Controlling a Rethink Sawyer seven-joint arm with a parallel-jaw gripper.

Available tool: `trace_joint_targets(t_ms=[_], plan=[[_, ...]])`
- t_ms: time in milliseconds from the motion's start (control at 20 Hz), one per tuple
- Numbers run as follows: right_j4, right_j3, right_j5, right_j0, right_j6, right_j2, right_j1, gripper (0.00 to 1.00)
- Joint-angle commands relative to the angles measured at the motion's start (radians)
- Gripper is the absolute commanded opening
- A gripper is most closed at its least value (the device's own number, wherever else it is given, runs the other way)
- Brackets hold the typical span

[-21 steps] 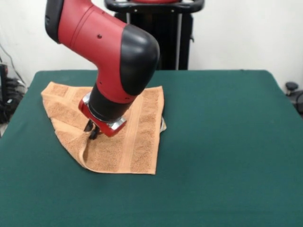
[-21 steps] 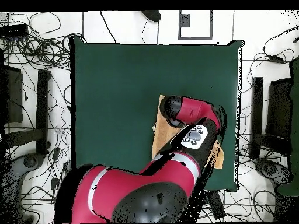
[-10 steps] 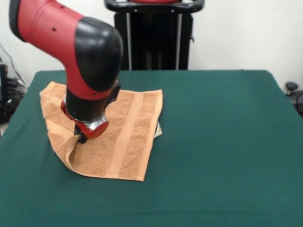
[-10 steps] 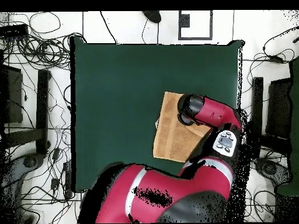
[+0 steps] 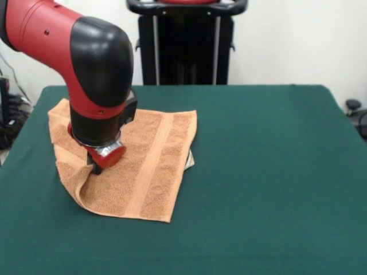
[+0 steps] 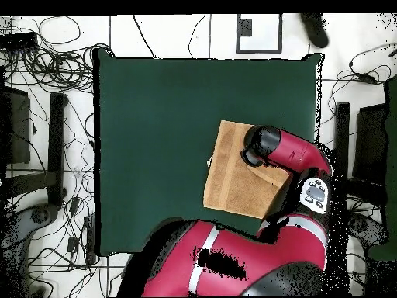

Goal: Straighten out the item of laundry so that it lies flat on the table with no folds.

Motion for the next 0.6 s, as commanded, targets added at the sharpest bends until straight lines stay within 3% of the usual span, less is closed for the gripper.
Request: trace_joint_targets(t_ms=[50, 600], plan=[[-0.029, 0.068, -0.152, 0.007, 0.025, 0.204, 0.076, 0.00], [-0.033, 0.085, -0.131, -0.004, -0.006, 0.261, 0.049, 0.00]])
